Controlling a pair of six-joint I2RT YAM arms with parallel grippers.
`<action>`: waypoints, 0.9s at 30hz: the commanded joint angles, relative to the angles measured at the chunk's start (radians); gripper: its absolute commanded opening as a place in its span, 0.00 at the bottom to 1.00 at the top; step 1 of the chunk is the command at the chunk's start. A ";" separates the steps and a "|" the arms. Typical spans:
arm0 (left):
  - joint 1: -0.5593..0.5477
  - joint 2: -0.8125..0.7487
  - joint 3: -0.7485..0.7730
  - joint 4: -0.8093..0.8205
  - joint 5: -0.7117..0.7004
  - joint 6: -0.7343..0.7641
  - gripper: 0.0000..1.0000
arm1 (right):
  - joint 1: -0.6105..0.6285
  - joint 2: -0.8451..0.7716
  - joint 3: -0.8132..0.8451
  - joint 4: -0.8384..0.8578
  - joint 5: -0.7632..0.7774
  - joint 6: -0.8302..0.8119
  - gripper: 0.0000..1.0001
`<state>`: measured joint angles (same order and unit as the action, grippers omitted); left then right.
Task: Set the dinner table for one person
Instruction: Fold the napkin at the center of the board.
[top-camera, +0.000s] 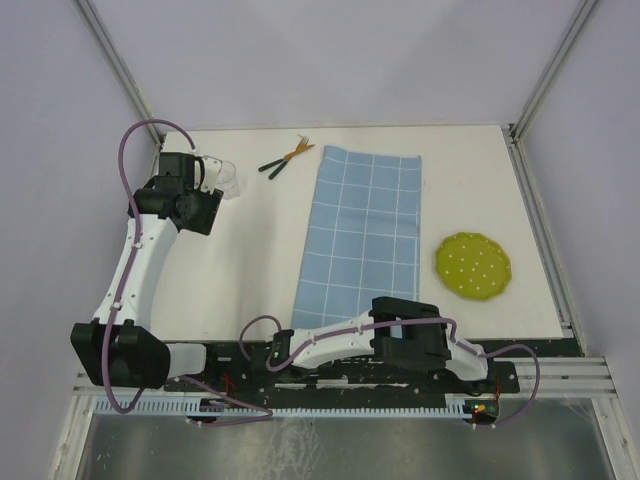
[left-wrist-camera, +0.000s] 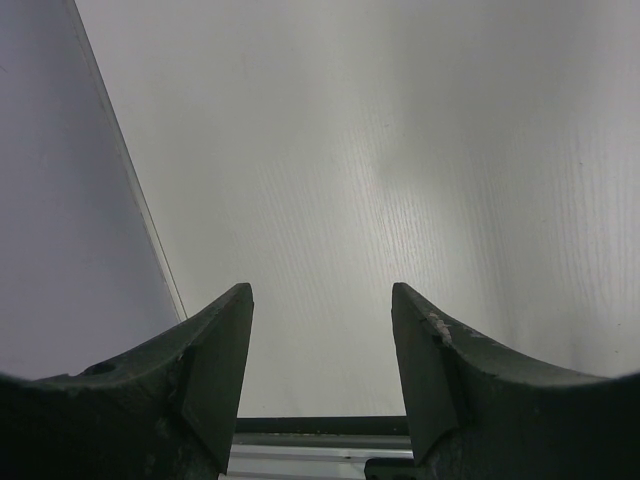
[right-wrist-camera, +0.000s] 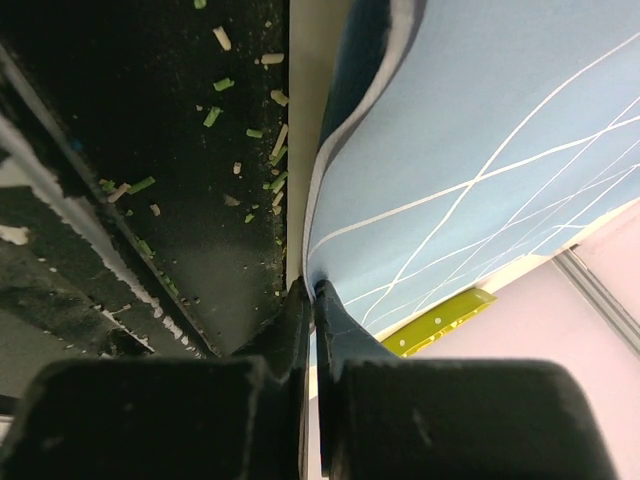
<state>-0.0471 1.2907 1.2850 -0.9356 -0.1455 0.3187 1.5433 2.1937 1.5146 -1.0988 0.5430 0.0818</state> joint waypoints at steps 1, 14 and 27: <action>0.002 -0.020 0.037 0.032 0.025 0.004 0.65 | -0.059 -0.020 0.000 0.025 0.177 -0.025 0.02; 0.003 0.037 0.108 0.014 0.052 0.010 0.64 | -0.140 -0.257 -0.041 0.143 0.479 -0.178 0.02; 0.002 0.130 0.191 -0.028 0.074 0.013 0.64 | -0.233 -0.322 0.045 0.142 0.446 -0.232 0.02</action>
<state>-0.0471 1.4010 1.3895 -0.9550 -0.0933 0.3191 1.3075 1.9152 1.4986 -0.9508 0.9890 -0.1368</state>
